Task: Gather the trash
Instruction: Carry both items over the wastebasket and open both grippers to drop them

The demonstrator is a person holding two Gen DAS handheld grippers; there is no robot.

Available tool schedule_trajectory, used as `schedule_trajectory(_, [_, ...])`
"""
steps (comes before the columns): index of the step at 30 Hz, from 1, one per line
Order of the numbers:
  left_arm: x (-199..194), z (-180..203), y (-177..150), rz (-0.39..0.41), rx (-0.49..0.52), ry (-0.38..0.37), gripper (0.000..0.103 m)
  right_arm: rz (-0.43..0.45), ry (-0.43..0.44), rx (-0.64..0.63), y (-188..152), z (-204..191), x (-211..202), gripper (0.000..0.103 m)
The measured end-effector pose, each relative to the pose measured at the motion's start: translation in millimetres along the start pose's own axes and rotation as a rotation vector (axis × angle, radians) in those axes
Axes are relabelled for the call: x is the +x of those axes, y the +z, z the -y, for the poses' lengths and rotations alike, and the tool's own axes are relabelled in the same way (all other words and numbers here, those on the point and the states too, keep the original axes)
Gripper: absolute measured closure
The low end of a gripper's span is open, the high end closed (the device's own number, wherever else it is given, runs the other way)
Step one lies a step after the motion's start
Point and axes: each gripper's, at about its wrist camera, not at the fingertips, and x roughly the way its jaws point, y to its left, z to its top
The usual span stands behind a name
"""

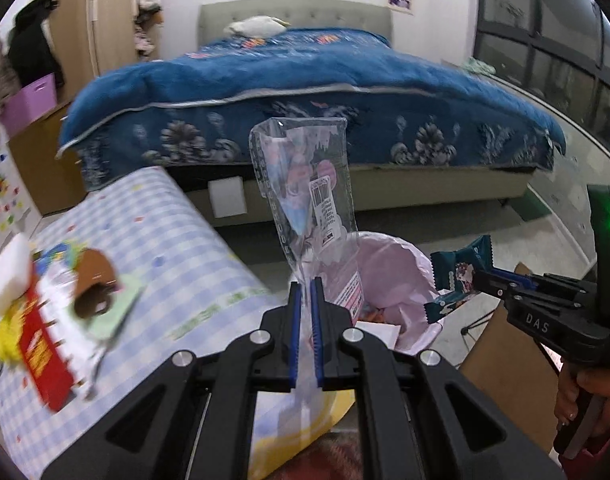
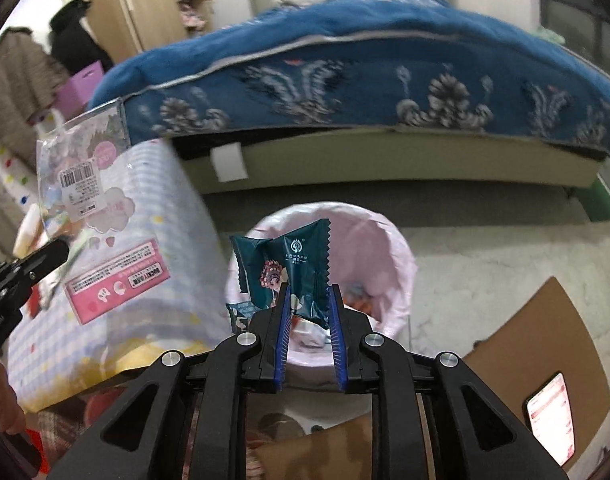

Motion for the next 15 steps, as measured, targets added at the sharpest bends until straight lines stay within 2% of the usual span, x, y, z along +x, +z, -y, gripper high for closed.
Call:
schedule_trajectory(9, [74.9,20.4,21.7,-0.089,0.037,-0.033,0.099,-0.091,-0.029,0.041,13.3,18.3,60.4,0.082])
schedule_trajectory(15, [101.4,22.3,34.3,-0.112,0.040,-0.048,0.097,-0.135,-0.040,0.047,19.8,25.4,95.6,0.081])
